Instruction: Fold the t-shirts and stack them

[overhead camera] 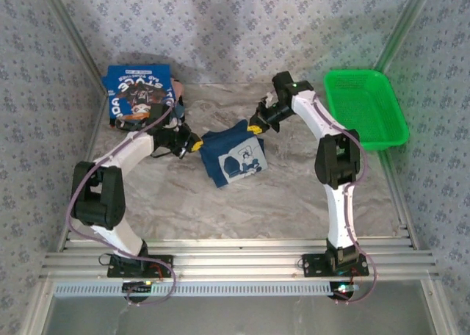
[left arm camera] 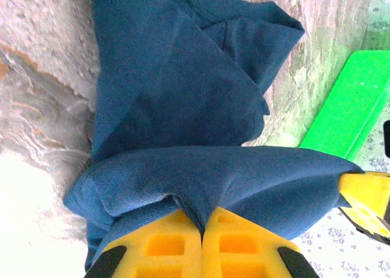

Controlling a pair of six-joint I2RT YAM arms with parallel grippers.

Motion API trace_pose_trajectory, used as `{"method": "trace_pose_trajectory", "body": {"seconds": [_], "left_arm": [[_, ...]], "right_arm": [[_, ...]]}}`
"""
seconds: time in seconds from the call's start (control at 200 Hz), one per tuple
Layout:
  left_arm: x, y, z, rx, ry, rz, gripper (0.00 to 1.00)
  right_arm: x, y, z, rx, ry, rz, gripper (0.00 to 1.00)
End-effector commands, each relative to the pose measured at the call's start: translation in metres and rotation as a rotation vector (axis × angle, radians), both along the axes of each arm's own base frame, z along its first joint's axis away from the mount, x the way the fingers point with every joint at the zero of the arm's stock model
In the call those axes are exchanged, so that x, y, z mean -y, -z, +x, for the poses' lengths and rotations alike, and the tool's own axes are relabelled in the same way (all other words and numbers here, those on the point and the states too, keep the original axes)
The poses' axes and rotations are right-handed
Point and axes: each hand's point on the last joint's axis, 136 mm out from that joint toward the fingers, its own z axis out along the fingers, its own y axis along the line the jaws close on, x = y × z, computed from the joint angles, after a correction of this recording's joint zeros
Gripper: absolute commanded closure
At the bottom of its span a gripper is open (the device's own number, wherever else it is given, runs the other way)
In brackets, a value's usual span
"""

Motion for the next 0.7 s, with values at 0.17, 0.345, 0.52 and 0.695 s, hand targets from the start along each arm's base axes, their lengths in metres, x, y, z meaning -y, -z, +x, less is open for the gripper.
{"method": "trace_pose_trajectory", "body": {"seconds": [0.17, 0.345, 0.52, 0.695], "left_arm": [[-0.010, 0.011, 0.037, 0.044, 0.003, -0.012, 1.00], [-0.012, 0.032, 0.055, 0.026, -0.004, -0.009, 1.00], [-0.013, 0.039, 0.092, 0.066, -0.041, -0.054, 0.77], [-0.011, -0.009, 0.125, 0.189, -0.059, -0.083, 0.45]], "right_arm": [[0.000, 0.018, 0.030, -0.046, 0.062, 0.029, 1.00], [-0.004, 0.034, 0.051, -0.053, 0.098, 0.050, 0.99], [-0.008, 0.048, 0.087, -0.025, 0.166, 0.137, 0.72], [0.008, 0.026, 0.137, 0.095, 0.280, 0.224, 0.50]]}}
